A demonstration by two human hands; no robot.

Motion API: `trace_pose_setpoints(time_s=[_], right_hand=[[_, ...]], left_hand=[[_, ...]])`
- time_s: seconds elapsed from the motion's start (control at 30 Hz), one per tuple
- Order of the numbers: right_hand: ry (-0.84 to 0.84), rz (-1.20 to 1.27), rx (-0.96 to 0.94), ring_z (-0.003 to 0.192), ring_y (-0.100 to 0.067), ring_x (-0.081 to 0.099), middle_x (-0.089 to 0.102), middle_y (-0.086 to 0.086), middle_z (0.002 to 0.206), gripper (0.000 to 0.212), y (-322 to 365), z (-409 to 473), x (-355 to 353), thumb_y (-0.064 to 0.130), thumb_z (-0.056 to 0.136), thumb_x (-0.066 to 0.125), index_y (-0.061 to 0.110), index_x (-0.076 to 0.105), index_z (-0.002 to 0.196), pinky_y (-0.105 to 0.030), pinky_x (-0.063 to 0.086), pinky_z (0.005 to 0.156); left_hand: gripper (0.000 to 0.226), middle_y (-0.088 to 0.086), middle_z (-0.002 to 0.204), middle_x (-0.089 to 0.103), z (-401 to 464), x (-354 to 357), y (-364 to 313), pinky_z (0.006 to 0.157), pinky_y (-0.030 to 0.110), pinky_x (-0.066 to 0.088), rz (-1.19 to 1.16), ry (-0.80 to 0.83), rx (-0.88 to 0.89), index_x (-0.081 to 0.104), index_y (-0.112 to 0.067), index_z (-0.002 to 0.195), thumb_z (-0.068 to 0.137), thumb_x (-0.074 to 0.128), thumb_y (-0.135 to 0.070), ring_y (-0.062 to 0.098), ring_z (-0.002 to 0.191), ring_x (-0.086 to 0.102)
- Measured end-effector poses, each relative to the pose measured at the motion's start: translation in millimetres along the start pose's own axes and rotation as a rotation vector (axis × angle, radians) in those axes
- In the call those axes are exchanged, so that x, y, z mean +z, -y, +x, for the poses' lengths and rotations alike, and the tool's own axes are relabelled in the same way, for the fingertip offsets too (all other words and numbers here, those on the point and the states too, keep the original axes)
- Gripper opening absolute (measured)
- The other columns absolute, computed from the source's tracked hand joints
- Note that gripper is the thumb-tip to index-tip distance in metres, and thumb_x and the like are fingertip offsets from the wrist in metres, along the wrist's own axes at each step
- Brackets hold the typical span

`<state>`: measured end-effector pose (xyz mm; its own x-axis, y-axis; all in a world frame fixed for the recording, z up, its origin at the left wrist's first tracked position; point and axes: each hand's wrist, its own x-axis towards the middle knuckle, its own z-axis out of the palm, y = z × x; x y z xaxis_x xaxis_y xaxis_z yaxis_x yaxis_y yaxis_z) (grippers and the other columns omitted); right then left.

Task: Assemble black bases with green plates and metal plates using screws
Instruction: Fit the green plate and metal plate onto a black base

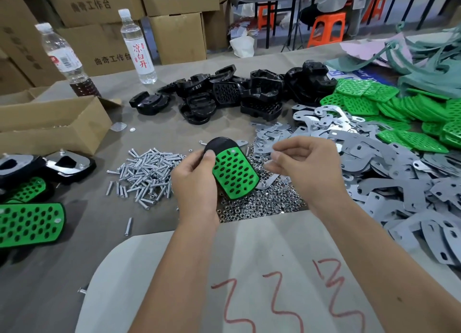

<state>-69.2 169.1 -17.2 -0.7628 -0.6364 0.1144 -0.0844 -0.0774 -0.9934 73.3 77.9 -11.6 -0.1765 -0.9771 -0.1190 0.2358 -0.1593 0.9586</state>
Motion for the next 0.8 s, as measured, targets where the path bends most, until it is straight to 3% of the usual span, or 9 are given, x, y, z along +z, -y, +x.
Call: trace_pose_setpoints(time_s=[0.1,0.2,0.33,0.37,0.43,0.53,0.6,0.8], right_hand=[[-0.013,0.081,-0.123,0.064,-0.029,0.077,0.076,-0.01,0.072,0.009,7,-5,3,0.003,0.084,0.083,0.008,0.076,0.086,-0.032,0.064,0.063],[-0.013,0.031,-0.21,0.05,-0.025,0.07,0.072,-0.007,0.062,0.011,9,-10,9,0.015,0.084,0.086,0.017,0.077,0.078,-0.028,0.056,0.048],[-0.011,-0.056,-0.229,0.039,-0.017,0.053,0.064,0.0,0.052,0.019,7,-10,12,0.026,0.087,0.083,0.024,0.075,0.07,-0.023,0.04,0.04],[0.002,-0.045,-0.229,0.039,-0.016,0.052,0.064,-0.001,0.052,0.019,7,-9,12,0.024,0.088,0.083,0.022,0.075,0.071,-0.022,0.04,0.04],[0.059,0.011,-0.216,0.044,-0.018,0.059,0.067,-0.007,0.057,0.013,7,-10,14,0.015,0.089,0.082,0.017,0.076,0.078,-0.022,0.045,0.042],[0.146,0.051,-0.209,0.056,-0.023,0.069,0.073,-0.011,0.067,0.006,6,-12,17,0.0,0.088,0.078,0.005,0.077,0.089,-0.028,0.058,0.054],[0.155,0.019,-0.227,0.059,-0.026,0.071,0.073,-0.009,0.067,0.008,5,-13,19,-0.002,0.089,0.076,0.007,0.076,0.089,-0.033,0.062,0.059],[0.049,-0.03,-0.326,0.055,-0.021,0.07,0.071,-0.005,0.064,0.009,2,-13,19,0.002,0.09,0.076,0.011,0.076,0.087,-0.025,0.058,0.056]], left_hand=[[0.042,-0.009,0.074,0.077,0,-3,-3,0.069,0.034,0.063,0.064,-0.006,0.023,0.079,-0.041,0.066,0.095,0.071,-0.012,0.014,0.078,0.075],[0.024,-0.003,0.069,0.075,1,-4,-3,0.053,0.028,0.058,0.009,0.004,-0.062,0.075,-0.016,0.07,0.091,0.074,-0.003,0.017,0.07,0.073],[0.016,0.007,0.075,0.071,-2,1,-2,0.058,0.033,0.062,-0.131,0.102,-0.207,0.058,-0.009,0.084,0.091,0.063,0.005,0.026,0.075,0.069],[0.01,0.013,0.082,0.07,-4,3,-4,0.062,0.035,0.064,-0.178,0.137,-0.237,0.059,-0.004,0.094,0.092,0.059,0.006,0.026,0.074,0.071],[0.019,0.022,0.094,0.069,-7,5,-4,0.069,0.036,0.065,-0.234,0.179,-0.269,0.059,0.002,0.111,0.093,0.053,0.006,0.026,0.073,0.073],[0.01,0.02,0.088,0.07,-10,7,-5,0.066,0.036,0.064,-0.206,0.223,-0.223,0.056,-0.003,0.094,0.095,0.053,0.007,0.026,0.072,0.071],[0.021,0.016,0.081,0.069,-12,7,-3,0.064,0.036,0.062,-0.154,0.25,-0.186,0.051,-0.008,0.081,0.095,0.055,0.007,0.028,0.073,0.069],[0.024,0.023,0.097,0.06,-18,13,2,0.079,0.046,0.063,-0.018,0.28,-0.051,0.048,-0.01,0.082,0.098,0.061,0.002,0.035,0.09,0.063]])
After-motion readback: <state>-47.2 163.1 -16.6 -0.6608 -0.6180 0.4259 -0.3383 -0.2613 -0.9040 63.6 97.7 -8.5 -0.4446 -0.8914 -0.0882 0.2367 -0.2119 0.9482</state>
